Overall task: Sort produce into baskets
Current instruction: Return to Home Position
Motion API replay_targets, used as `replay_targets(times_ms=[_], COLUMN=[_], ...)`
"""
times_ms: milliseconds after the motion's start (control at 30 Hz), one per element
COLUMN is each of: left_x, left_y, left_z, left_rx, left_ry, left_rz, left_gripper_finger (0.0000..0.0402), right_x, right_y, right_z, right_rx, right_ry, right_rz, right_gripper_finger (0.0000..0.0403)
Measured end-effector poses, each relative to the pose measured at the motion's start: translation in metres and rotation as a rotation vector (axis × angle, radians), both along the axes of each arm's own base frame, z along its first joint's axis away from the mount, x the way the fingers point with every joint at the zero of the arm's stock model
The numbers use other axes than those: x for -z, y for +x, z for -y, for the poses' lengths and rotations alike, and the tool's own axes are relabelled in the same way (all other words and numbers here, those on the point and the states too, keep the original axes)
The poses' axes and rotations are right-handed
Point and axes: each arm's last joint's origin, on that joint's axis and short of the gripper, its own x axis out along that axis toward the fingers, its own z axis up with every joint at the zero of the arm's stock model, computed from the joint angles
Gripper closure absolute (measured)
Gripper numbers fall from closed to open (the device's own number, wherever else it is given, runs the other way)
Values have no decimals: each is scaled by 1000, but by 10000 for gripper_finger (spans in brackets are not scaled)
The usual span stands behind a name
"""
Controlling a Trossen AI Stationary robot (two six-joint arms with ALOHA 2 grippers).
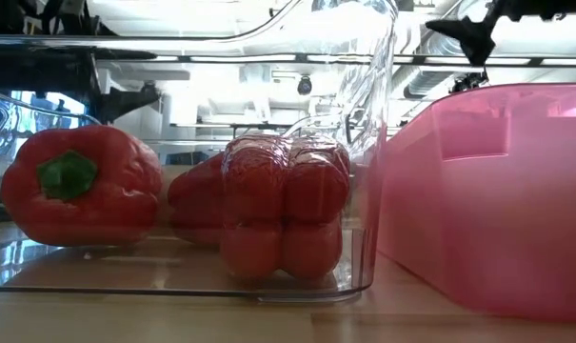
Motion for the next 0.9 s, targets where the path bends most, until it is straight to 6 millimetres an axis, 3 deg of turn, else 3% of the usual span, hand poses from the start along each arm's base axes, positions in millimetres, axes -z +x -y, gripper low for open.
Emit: replay_targets(times_ms=[133, 567, 900], left_x=[3, 5, 12], left_y=[0, 0, -6], left_z=[0, 0, 0], left_rx=[-4, -3, -2], left_ry=[21, 14, 11], left_rz=[-38, -62, -133], left_gripper_finger=[67, 67, 67], right_x=[32, 78, 96], right_y=[-5, -38, -39], right_z=[-5, -6, -7], right_rx=[-40, 32, 0], right_ry=[6, -37, -109], right_rz=[90, 239, 200], right_gripper_finger=[52, 52, 52])
